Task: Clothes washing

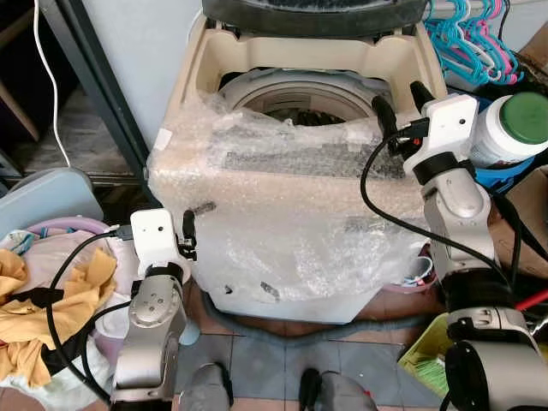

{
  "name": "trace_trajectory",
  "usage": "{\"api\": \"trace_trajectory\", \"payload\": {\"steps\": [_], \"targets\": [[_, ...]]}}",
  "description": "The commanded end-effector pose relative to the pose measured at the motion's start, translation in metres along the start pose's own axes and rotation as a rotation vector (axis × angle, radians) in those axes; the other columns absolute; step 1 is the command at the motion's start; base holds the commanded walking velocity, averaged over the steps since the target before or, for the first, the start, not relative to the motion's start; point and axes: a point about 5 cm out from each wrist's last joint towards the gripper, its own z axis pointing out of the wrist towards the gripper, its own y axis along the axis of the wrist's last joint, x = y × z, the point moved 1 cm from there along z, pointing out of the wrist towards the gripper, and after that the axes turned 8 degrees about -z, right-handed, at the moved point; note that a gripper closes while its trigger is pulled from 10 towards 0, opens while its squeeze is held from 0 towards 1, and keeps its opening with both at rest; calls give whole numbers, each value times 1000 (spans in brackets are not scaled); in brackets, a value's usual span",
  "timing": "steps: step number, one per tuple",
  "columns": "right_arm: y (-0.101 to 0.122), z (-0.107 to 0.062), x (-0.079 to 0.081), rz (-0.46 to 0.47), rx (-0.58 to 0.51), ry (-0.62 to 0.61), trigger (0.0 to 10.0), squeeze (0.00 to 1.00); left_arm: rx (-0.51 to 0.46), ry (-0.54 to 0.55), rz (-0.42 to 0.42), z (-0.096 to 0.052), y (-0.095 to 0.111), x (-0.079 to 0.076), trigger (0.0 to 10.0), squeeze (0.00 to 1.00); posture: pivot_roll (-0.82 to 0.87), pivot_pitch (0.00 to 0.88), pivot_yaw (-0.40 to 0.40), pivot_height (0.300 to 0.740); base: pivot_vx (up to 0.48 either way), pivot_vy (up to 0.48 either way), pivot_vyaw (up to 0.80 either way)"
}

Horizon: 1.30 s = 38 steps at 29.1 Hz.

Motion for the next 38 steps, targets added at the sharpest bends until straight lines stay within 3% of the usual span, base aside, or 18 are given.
{"api": "trace_trajectory", "payload": {"steps": [1,3,17,25,29,30,31,32,33,38], "targets": [[16,7,6,-8,-44,4,10000,1000,10,4,-6,0,-4,1,10000,0,-3,57,23,740,0,480,800],[22,6,13,-26,-48,16,10000,1000,6,-13,-3,1,-4,-4,10000,0,-1,55,21,740,0,480,800],[28,12,22,-10,-24,4,10000,1000,10,1,0,0,-10,-3,10000,0,12,56,7,740,0,467,800],[30,12,28,-2,-22,14,10000,1000,-6,-20,-3,-1,-8,-6,10000,0,23,59,10,740,0,0,800],[24,8,32,9,-1,18,10000,1000,-2,-14,-17,-2,-12,-6,10000,0,66,16,8,740,0,0,550],[23,8,34,11,3,23,10000,875,-15,-15,-19,0,-9,-5,10000,0,71,15,10,740,0,0,0],[23,8,34,11,3,23,10000,875,-15,-15,-19,0,-9,-5,10000,0,71,15,10,740,0,0,0],[23,9,36,17,2,23,10000,357,-26,-9,-27,2,-7,-4,10000,0,77,7,8,740,0,0,0],[23,10,37,22,3,23,10000,0,-30,-8,-27,3,-6,-4,10000,0,79,6,8,740,0,0,0],[24,13,43,33,4,38,10000,0,-37,-2,-19,5,-3,-3,10000,0,77,13,5,740,0,0,0]]}}
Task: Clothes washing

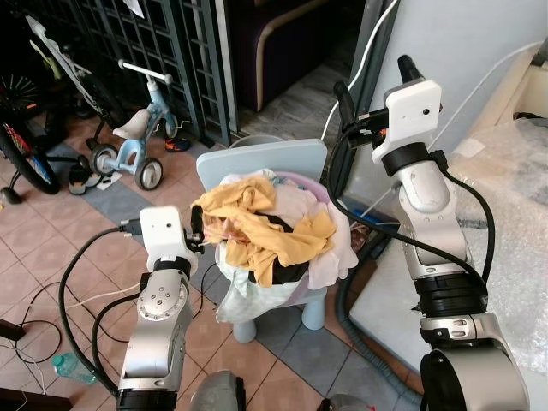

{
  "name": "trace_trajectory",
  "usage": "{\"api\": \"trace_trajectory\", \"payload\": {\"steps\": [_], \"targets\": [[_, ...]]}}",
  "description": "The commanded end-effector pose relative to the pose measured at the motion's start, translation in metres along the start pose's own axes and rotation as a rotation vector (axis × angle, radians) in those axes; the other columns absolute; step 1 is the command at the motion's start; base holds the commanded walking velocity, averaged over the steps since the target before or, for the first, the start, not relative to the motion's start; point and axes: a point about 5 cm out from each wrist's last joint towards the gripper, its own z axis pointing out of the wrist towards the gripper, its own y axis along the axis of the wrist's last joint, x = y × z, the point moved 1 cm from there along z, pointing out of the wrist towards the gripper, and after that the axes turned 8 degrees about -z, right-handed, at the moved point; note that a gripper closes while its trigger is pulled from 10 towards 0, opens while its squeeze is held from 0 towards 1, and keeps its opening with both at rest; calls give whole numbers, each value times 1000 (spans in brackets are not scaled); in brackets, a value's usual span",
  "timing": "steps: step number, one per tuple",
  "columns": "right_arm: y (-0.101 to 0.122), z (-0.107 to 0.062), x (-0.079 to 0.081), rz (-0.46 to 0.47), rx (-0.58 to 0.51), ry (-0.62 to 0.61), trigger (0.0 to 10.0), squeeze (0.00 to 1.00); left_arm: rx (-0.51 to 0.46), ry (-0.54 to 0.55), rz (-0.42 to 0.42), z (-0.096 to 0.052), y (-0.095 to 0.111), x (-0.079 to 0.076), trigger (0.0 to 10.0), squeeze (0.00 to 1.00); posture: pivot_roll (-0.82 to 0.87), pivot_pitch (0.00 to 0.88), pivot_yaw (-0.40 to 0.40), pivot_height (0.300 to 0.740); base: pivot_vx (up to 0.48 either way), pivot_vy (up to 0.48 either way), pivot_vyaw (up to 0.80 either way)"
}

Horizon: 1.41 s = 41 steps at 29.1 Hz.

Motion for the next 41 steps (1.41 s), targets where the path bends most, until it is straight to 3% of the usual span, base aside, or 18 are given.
{"api": "trace_trajectory", "payload": {"steps": [1,15,20,23,26,27,29,36,41], "targets": [[1,3,0,0,-1,-5,10000,0,-10,4,1,2,2,-1,10000,0,76,15,5,740,0,0,0],[-8,-3,20,-18,45,118,10000,0,-6,15,23,4,3,-1,10000,0,30,69,-13,740,0,0,610],[-34,-13,28,45,194,142,10000,0,-8,30,14,-1,4,4,10000,0,33,89,-29,740,221,291,0],[-63,-33,47,61,361,242,10000,0,30,54,14,-7,-5,8,10000,0,38,85,-36,740,289,382,0],[-80,-55,60,113,452,299,10000,0,48,73,26,-9,-7,11,10000,0,47,80,-36,740,290,382,0],[-80,-55,60,113,452,299,10000,0,48,73,26,-9,-7,11,10000,0,47,80,-36,740,292,382,0],[-94,-76,69,135,537,320,10000,0,61,73,35,-13,-10,16,10000,0,51,72,-29,740,283,388,0],[-101,-91,79,154,583,339,10000,0,53,51,41,-15,-10,15,10000,0,54,57,-15,740,0,94,229],[-113,-105,87,154,684,344,10000,0,67,26,32,-14,-10,10,10000,0,59,34,2,740,0,0,516]]}}
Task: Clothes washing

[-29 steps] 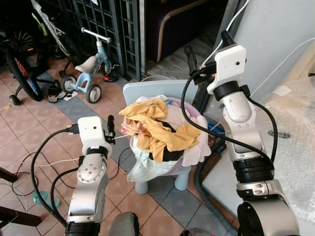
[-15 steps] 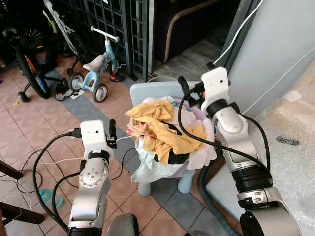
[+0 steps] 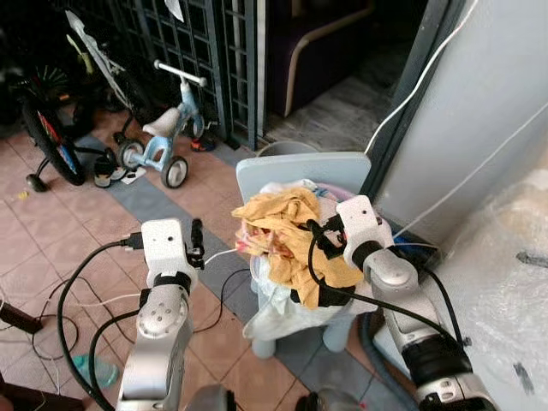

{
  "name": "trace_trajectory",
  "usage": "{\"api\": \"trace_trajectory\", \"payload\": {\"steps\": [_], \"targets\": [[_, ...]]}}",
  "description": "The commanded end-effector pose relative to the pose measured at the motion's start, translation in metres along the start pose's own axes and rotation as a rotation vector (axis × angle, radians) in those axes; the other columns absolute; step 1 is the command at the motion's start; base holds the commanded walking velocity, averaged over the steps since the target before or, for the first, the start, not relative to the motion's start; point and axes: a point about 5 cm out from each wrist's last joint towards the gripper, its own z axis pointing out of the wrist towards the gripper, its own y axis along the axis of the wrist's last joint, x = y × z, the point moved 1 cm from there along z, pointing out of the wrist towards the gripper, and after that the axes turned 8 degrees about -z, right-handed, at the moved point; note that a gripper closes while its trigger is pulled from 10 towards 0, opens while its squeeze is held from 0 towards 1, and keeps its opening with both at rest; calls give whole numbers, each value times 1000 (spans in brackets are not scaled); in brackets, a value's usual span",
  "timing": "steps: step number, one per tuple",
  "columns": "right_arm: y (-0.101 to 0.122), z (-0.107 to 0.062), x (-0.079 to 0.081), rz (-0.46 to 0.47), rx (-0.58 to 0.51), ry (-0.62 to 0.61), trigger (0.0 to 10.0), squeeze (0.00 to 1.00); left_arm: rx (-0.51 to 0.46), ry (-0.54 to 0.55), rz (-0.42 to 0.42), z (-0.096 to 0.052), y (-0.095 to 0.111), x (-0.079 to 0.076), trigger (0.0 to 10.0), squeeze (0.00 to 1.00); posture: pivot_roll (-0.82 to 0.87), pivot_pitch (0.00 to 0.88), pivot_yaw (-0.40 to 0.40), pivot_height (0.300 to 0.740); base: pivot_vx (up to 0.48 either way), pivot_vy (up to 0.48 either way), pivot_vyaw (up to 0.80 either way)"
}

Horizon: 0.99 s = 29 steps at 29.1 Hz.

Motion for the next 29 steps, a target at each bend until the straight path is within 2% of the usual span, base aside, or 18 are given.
{"api": "trace_trajectory", "payload": {"steps": [1,8,18,19,20,21,22,29], "targets": [[-6,0,5,4,43,15,10000,0,-5,-5,1,0,3,-1,10000,0,60,31,4,740,0,0,0],[-30,1,4,14,192,1,10000,0,-8,-16,19,0,5,0,10000,0,73,39,8,740,0,0,0],[-45,7,-1,16,304,-79,10000,0,9,-10,13,-6,5,1,10000,0,95,98,2,740,0,0,0],[-48,7,0,24,314,-85,9294,0,9,-8,12,-8,6,2,10000,0,100,113,0,740,0,0,0],[-48,7,0,26,316,-87,9294,0,8,-8,12,-9,6,2,10000,0,100,113,0,740,0,0,0],[-51,7,-1,30,332,-97,4196,0,16,-5,10,-11,6,2,10000,0,105,125,-2,740,0,0,0],[-52,7,0,40,337,-95,0,0,17,-4,10,-13,5,3,10000,0,108,135,-3,740,0,0,0],[-53,6,2,53,339,-91,0,0,18,-4,11,-15,6,3,10000,0,110,140,-3,740,0,0,0]]}}
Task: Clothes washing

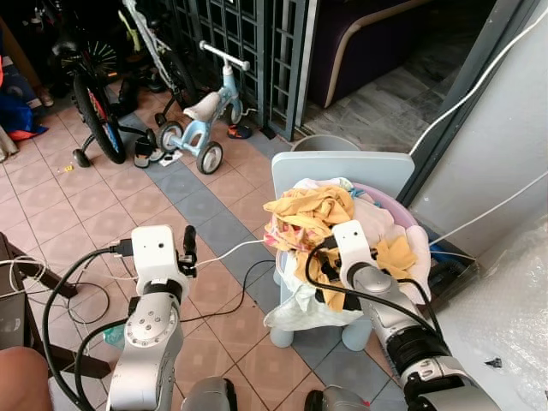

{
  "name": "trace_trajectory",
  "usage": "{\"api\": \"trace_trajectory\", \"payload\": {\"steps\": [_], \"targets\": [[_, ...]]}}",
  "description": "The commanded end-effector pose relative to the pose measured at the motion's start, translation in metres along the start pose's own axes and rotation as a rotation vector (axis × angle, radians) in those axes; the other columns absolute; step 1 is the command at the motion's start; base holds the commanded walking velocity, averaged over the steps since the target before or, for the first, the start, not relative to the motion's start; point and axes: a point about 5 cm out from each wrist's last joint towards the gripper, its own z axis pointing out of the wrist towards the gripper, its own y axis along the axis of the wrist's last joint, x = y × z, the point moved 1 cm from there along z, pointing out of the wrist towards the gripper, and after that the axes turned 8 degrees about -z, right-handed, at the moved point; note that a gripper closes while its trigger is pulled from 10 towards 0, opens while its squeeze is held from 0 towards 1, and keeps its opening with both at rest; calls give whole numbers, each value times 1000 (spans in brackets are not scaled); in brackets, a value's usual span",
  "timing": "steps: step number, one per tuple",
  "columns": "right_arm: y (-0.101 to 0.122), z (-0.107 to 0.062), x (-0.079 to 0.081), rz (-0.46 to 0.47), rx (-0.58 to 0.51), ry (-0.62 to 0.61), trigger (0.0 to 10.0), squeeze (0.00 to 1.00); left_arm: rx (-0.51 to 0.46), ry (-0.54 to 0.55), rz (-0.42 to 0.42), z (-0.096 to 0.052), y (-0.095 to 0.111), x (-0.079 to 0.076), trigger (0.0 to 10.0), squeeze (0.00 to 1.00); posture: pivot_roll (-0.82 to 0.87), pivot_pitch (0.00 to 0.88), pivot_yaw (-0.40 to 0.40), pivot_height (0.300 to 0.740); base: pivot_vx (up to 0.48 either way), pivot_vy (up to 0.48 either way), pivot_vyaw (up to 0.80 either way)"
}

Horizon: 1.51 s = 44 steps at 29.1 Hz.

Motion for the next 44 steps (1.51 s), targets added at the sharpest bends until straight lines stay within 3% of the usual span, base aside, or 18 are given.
{"api": "trace_trajectory", "payload": {"steps": [1,3,4,5,8,13,22,38,44], "targets": [[2,1,0,10,1,1,0,0,-4,-6,1,-2,3,0,10000,0,110,140,-3,740,0,0,0],[2,0,0,18,2,2,0,0,34,-11,2,-5,1,2,10000,0,114,206,-9,740,0,0,0],[5,1,-1,27,-4,1,0,0,110,-102,15,-9,-5,-5,10000,0,103,211,-9,740,0,0,0],[5,1,-1,27,-4,1,0,0,110,-102,15,-9,-5,-5,10000,0,103,211,-9,740,0,0,0],[7,1,-4,33,-11,-5,0,0,210,-236,76,-16,-15,-11,10000,0,99,215,-8,740,0,0,0],[5,1,-8,39,-8,-12,0,0,264,-238,103,-16,-21,-3,10000,0,95,209,-5,740,0,0,0],[17,0,-16,117,-83,-64,0,0,280,-267,177,-9,-20,-5,10000,0,78,167,-1,740,0,0,0],[16,-4,-22,191,-114,-61,0,0,259,-310,208,6,-20,-17,10000,0,37,106,11,740,0,0,0],[42,-14,-30,237,-282,-64,0,0,229,-306,206,10,-20,-21,10000,0,20,75,23,740,0,0,0]]}}
